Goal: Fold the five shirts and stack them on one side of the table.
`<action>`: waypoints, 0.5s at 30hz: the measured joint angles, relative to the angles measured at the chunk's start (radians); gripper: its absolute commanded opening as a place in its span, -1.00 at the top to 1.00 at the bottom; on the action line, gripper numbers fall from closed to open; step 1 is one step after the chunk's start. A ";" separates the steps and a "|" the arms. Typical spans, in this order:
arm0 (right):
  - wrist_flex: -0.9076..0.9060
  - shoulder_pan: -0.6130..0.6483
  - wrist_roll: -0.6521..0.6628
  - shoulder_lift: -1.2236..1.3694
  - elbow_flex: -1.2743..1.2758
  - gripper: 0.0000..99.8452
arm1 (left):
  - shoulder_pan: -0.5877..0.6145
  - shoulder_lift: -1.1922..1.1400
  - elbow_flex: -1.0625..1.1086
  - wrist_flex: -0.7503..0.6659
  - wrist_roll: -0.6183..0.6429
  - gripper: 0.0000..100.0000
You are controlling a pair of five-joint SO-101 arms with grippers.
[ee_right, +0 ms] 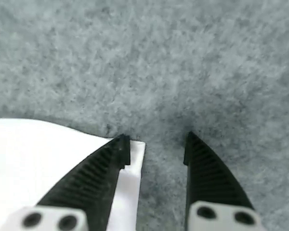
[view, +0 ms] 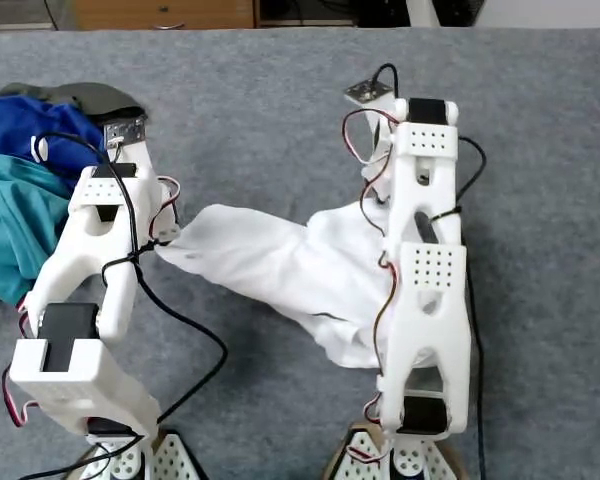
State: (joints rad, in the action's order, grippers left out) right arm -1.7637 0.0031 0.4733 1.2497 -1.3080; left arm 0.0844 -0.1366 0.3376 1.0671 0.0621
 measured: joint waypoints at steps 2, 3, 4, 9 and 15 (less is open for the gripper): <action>0.000 0.000 0.008 -0.005 0.006 0.75 | 0.000 0.000 0.000 0.000 0.000 0.96; 0.000 0.000 0.009 -0.008 0.012 0.77 | 0.000 0.000 0.000 0.000 0.000 0.96; 0.000 0.000 0.009 -0.008 0.015 0.78 | 0.000 0.000 0.000 0.000 0.000 0.96; 0.000 0.000 0.011 -0.021 0.035 0.65 | 0.000 0.000 0.000 0.000 0.000 0.96; 0.000 0.003 -0.015 -0.040 0.061 0.67 | 0.000 0.000 0.000 0.000 0.000 0.96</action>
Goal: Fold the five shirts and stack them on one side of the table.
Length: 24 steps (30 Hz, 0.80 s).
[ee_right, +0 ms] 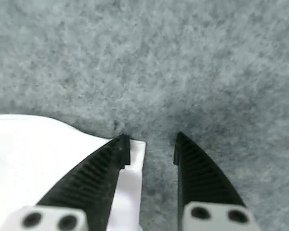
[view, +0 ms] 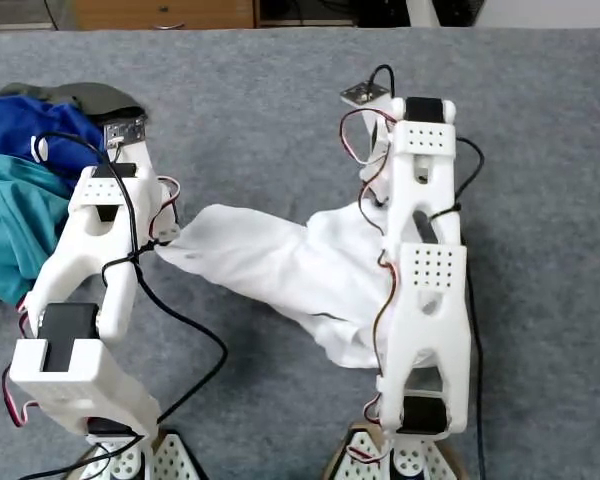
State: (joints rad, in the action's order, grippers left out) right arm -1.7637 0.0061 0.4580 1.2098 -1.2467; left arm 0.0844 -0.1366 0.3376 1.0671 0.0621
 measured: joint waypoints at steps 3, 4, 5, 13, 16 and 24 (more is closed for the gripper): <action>0.000 0.000 -0.008 -0.014 0.015 0.65 | 0.000 0.000 0.000 0.000 0.000 0.96; 0.000 0.000 -0.018 -0.018 0.017 0.65 | 0.000 0.000 0.000 0.000 0.000 0.96; 0.000 0.000 -0.035 -0.029 0.018 0.65 | 0.000 0.000 0.000 0.000 0.000 0.96; 0.000 0.000 -0.101 -0.227 0.044 0.65 | 0.000 0.000 0.000 0.000 0.000 0.96; 0.000 0.002 -0.101 -0.269 0.118 0.65 | 0.000 0.000 0.000 0.000 0.000 0.96; 0.040 0.015 -0.101 -0.244 0.264 0.65 | 0.000 0.000 0.000 0.000 0.000 0.96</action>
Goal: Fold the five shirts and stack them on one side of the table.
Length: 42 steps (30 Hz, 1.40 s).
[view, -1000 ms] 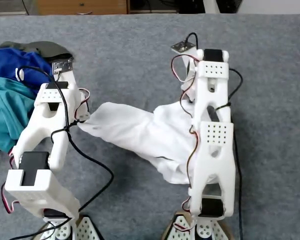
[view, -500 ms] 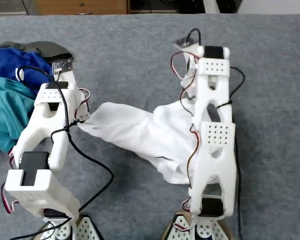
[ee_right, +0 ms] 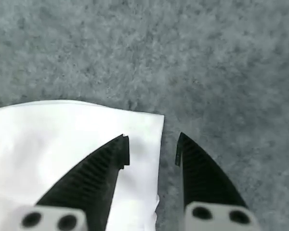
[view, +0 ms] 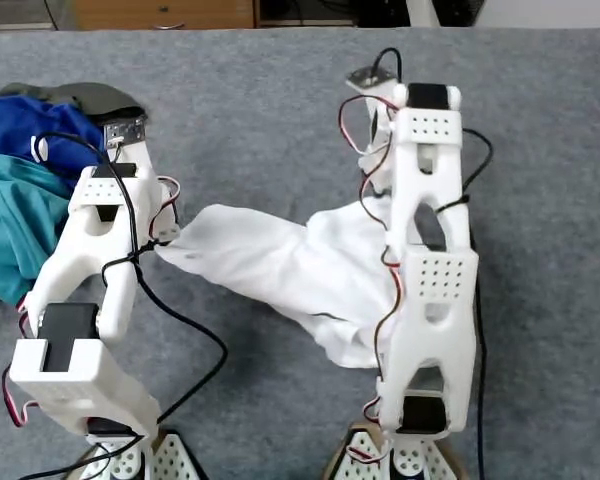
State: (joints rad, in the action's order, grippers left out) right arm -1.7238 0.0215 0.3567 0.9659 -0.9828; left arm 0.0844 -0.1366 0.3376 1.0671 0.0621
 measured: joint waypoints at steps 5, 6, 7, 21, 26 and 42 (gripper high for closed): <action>0.008 0.000 0.000 0.046 0.009 0.65 | 0.000 0.000 0.000 0.000 0.000 0.96; 0.008 0.000 0.000 0.057 0.011 0.65 | 0.000 0.000 0.000 0.000 0.000 0.96; 0.009 0.000 0.000 0.063 0.011 0.65 | 0.000 0.000 0.000 0.000 0.000 0.96; 0.015 0.000 -0.006 0.094 0.014 0.82 | 0.000 0.000 0.000 0.000 0.000 0.96; 0.017 -0.003 -0.006 0.095 0.012 0.93 | 0.000 0.000 0.000 0.000 -0.003 0.96; 0.014 -0.003 0.002 0.098 -0.063 0.99 | 0.000 0.000 -0.002 0.006 -0.009 0.96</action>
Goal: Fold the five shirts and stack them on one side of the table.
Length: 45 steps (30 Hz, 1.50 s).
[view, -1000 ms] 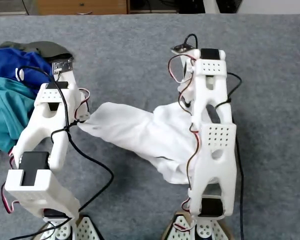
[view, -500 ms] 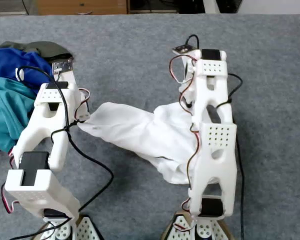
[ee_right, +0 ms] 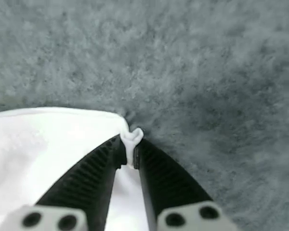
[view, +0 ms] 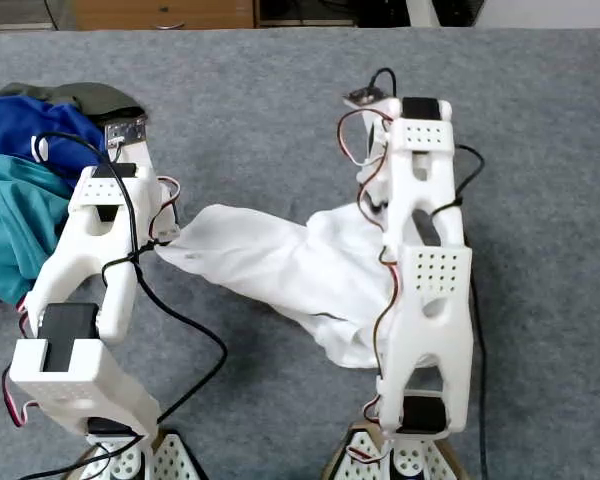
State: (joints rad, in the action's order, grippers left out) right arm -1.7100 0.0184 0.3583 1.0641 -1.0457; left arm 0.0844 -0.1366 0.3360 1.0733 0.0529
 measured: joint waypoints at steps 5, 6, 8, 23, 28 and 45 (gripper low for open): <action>-0.049 -0.021 -0.049 0.002 -0.245 0.99 | 0.015 0.031 -0.141 0.114 0.011 0.96; -0.054 -0.028 -0.058 -0.003 -0.308 0.99 | 0.021 0.035 -0.183 0.137 0.014 0.96; -0.057 -0.051 -0.066 -0.038 -0.404 0.99 | 0.041 0.035 -0.290 0.201 0.015 0.96; 0.018 -0.143 -0.290 -0.868 -0.497 1.00 | 0.129 0.051 -1.327 0.667 0.021 0.96; 0.143 -0.170 -0.330 -1.039 -0.519 1.00 | 0.110 0.101 -1.608 0.674 0.021 0.96; 0.305 -0.347 -0.341 -1.221 -0.100 1.00 | 0.124 0.276 -1.880 0.675 -0.002 0.96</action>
State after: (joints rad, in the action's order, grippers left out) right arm -1.4047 -0.3284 0.0176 -0.1573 -1.1454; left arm 0.2087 0.1396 -1.5436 1.7484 0.0514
